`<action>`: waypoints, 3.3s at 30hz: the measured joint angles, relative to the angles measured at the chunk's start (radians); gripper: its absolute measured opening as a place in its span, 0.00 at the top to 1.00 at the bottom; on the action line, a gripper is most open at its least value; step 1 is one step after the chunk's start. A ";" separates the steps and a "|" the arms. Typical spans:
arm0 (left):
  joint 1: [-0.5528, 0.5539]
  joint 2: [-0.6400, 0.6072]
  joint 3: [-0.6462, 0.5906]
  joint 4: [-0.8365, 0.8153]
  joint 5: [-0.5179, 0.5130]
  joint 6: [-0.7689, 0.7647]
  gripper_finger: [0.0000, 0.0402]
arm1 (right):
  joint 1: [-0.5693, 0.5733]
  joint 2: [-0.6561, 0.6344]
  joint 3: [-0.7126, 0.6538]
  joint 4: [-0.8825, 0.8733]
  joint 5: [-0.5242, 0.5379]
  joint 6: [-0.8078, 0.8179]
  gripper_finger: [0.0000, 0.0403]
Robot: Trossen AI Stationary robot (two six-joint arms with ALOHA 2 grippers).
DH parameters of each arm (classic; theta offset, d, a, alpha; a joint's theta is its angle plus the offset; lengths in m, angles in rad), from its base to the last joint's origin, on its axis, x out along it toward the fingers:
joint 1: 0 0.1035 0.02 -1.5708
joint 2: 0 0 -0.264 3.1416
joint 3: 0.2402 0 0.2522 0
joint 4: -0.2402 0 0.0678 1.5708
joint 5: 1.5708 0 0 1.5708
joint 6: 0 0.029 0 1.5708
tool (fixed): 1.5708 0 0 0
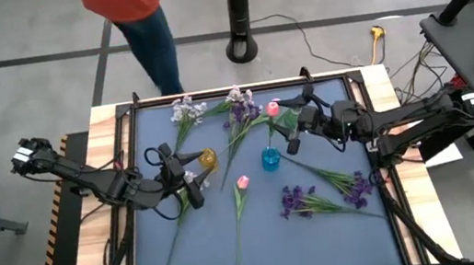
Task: Sort flowers into vase by color
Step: Put the bottom right pink tulip into the blue flower vase, then put the bottom white flowers into the yellow flower vase
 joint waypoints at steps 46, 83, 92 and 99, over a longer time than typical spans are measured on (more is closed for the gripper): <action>-0.001 0.092 0.069 -0.047 0.000 -0.071 0.45 | 0.034 -0.082 0.460 -1.287 0.047 0.511 0.17; -0.142 0.394 0.074 -0.895 0.893 -1.422 0.45 | 0.034 -0.081 0.548 -1.660 -0.013 0.698 0.19; -0.119 0.507 0.073 -0.871 0.962 -1.376 0.54 | 0.034 -0.081 0.546 -1.660 -0.013 0.695 0.19; -0.119 0.531 0.073 -0.828 1.033 -1.344 0.80 | 0.034 -0.081 0.546 -1.660 -0.013 0.695 0.19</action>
